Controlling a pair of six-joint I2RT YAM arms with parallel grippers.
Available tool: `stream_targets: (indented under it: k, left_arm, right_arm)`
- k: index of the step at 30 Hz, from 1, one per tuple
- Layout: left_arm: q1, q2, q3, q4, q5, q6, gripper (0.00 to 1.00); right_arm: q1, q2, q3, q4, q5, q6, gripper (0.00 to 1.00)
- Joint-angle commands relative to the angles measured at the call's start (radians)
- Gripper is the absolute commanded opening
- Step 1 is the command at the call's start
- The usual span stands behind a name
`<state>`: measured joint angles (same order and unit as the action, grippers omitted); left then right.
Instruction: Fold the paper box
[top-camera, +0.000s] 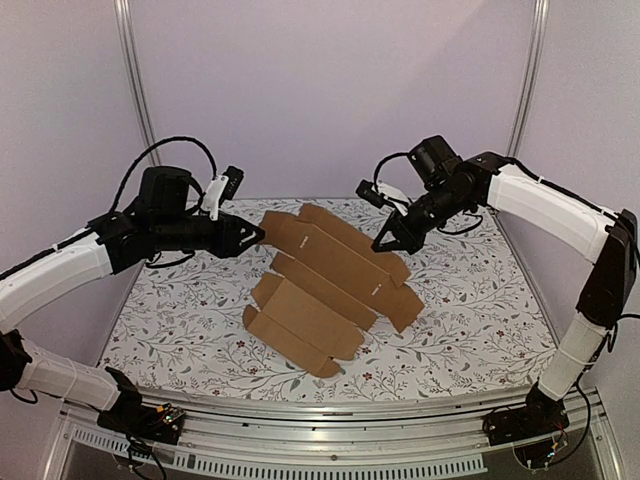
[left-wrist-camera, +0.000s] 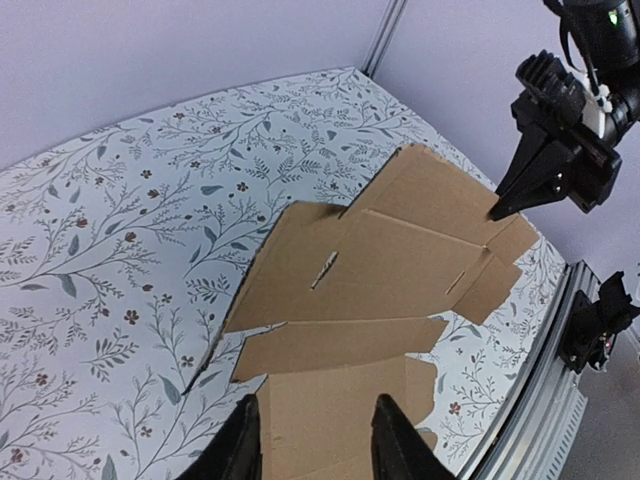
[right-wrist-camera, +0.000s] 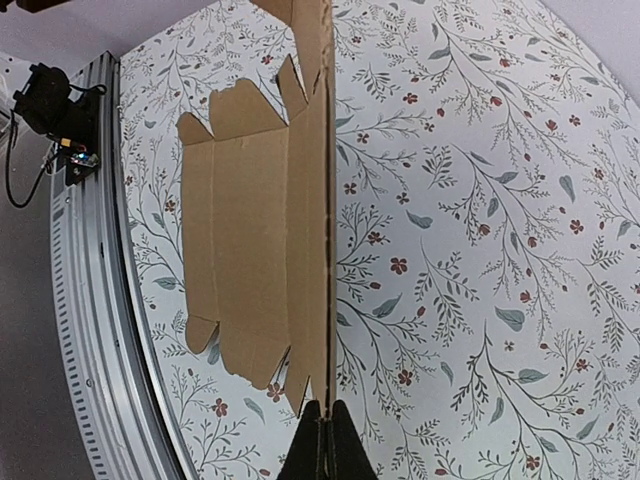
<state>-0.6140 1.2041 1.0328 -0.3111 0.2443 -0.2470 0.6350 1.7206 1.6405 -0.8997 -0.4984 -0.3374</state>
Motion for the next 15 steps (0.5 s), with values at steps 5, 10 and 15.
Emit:
stream_targets:
  k: [5,10,15]
  left_arm:
    - [0.026,-0.030,-0.009,-0.053,-0.071,-0.037,0.51]
    - [0.026,-0.035,0.038,-0.092,-0.055,-0.080,0.55]
    - [0.026,-0.023,0.064,-0.132,-0.018,-0.135,0.56]
  right_arm:
    - [0.054,-0.044,0.018,-0.032,0.137,-0.032,0.00]
    - [0.097,-0.029,0.022,-0.041,0.214,-0.093,0.00]
    - [0.136,-0.003,0.037,-0.043,0.340,-0.140,0.00]
